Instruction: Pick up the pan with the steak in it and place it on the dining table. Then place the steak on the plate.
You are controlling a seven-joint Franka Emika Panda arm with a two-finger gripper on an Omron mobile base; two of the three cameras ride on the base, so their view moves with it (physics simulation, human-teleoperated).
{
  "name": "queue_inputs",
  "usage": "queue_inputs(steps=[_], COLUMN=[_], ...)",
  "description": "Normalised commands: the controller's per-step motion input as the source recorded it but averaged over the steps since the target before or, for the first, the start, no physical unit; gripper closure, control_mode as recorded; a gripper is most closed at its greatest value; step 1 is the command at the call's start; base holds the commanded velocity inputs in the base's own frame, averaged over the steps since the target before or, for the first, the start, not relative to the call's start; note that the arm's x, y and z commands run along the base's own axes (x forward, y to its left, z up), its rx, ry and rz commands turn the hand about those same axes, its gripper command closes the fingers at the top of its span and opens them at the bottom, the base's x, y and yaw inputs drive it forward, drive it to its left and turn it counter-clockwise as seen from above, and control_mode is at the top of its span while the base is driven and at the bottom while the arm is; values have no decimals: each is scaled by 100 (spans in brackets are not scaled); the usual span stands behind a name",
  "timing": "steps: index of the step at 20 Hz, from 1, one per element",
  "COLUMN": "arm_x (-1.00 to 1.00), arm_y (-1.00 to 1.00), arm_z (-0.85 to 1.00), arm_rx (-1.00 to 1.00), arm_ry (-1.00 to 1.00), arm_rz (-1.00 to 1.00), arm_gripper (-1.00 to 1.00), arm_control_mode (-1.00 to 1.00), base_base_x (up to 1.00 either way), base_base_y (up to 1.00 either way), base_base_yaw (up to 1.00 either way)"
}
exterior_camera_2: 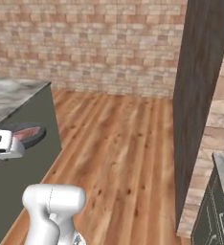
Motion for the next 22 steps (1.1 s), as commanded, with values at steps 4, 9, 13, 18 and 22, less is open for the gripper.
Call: queue_inputs(steps=[4, 9, 13, 18, 22], arm_x=[0, 0, 0, 0, 0], arm_y=[0, 0, 0, 0, 0], arm_z=[0, 0, 0, 0, 0], arm_rx=[0, 0, 0, 0, 0], arm_ry=[0, 0, 0, 0, 0], arm_rz=[0, 0, 0, 0, 0], arm_gripper=[100, 100, 100, 100, 100], arm_control_mode=[100, 100, 100, 100, 100], base_base_x=[100, 100, 100, 100, 100], base_base_y=[-11, -9, -7, -7, -5], base_base_yaw=[0, 0, 0, 0, 0])
